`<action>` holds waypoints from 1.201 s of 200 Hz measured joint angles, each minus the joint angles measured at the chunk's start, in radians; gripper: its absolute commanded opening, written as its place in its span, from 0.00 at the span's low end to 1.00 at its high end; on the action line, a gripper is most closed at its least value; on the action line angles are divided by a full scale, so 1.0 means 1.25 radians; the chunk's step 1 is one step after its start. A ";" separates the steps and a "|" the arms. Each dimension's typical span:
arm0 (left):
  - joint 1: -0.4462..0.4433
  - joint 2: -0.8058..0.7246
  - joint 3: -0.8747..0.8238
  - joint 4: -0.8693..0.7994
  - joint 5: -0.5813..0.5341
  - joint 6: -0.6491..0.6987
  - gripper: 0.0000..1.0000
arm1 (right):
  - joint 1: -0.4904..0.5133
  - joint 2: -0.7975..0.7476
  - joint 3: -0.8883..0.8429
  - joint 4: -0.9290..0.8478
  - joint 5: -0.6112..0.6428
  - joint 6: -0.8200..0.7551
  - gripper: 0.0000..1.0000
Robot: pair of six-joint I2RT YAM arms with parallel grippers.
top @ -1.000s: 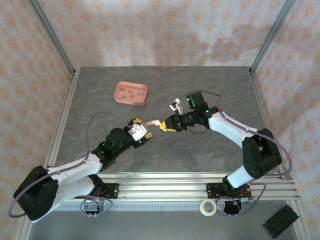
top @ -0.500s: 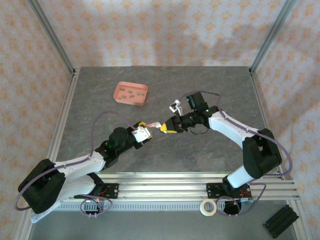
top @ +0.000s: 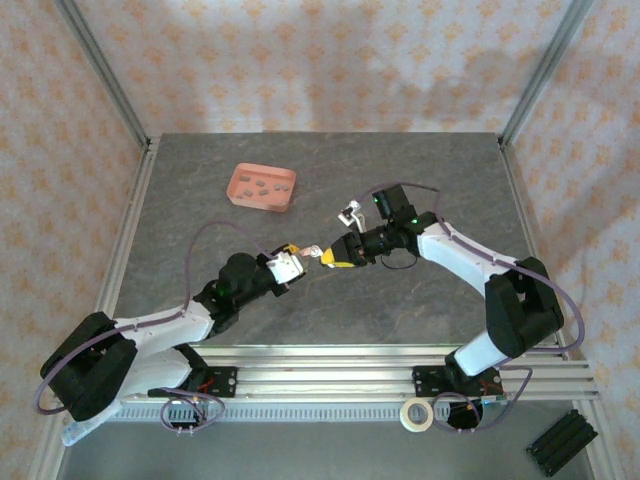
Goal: Load the staples into the stapler
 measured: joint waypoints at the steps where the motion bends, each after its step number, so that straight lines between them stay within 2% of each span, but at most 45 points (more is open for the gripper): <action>1: 0.000 0.000 0.000 0.000 0.000 0.000 0.34 | 0.000 0.000 0.000 -0.001 0.000 -0.001 0.00; 42: 0.000 0.000 0.015 -0.013 0.012 -0.001 0.23 | 0.000 0.000 0.000 -0.010 -0.002 -0.013 0.00; 67: 0.000 -0.024 0.030 -0.074 0.014 -0.007 0.20 | -0.001 0.000 0.000 -0.010 0.001 -0.018 0.00; 83: 0.000 -0.052 0.046 -0.140 0.013 -0.013 0.18 | 0.000 -0.001 0.000 -0.008 0.002 -0.019 0.09; 108: 0.000 -0.096 0.101 -0.297 0.011 -0.034 0.16 | 0.003 -0.012 0.000 -0.004 0.012 -0.018 0.32; 125: 0.000 -0.114 0.155 -0.421 0.007 -0.050 0.16 | 0.002 -0.029 0.000 0.001 0.046 -0.007 0.40; 149: 0.001 -0.121 0.238 -0.597 -0.011 -0.079 0.16 | -0.014 -0.055 -0.002 0.004 0.104 0.003 0.46; 190: 0.001 -0.110 0.373 -0.874 -0.055 -0.132 0.17 | -0.053 -0.150 -0.049 0.027 0.232 0.029 0.47; 240: 0.001 -0.010 0.527 -1.140 -0.084 -0.136 0.18 | -0.112 -0.233 -0.144 0.105 0.334 0.102 0.48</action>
